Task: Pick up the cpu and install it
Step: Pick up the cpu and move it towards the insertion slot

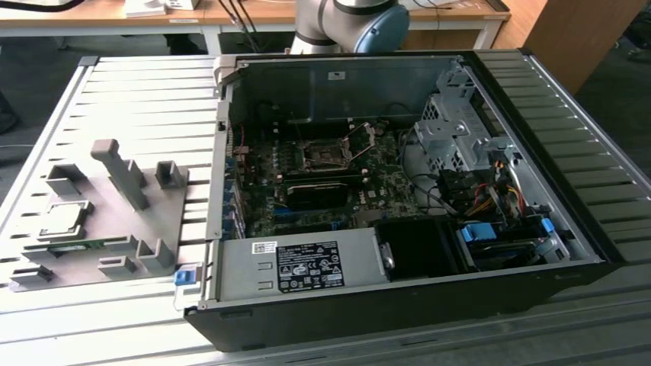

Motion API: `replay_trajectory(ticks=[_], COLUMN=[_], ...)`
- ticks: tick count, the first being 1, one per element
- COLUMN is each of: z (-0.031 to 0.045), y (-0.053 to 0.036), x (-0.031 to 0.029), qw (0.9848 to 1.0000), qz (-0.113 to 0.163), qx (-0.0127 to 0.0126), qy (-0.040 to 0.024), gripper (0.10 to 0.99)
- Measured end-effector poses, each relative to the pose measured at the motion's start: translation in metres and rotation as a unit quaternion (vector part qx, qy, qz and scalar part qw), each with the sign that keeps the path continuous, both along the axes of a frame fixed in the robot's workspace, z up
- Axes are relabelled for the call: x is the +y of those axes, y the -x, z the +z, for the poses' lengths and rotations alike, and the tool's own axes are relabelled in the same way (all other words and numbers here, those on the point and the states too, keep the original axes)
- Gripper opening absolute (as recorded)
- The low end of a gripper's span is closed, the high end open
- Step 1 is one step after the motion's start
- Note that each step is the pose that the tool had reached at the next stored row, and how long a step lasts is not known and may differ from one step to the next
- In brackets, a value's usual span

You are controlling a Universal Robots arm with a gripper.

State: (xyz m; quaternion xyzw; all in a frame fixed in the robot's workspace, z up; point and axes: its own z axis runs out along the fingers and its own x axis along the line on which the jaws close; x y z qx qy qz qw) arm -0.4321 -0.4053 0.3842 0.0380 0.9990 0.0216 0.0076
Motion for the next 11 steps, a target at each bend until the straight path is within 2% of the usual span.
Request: replay_trajectory(ticks=[1,8,10,11], z=[-0.0006,-0.0102,-0.0126,-0.0141], y=[0.0000,0.0000,0.0000,0.0000], x=[0.0000,-0.0039,-0.0039,-0.0040], qw=[1.0000,1.0000,0.9999,0.9999], qz=[0.000,0.002,0.007,0.011], qx=[0.0009,0.0016,0.0057,0.0066], qy=[0.0000,-0.0050,-0.0049,-0.0050], gripper=[0.106,0.106,0.106,0.106])
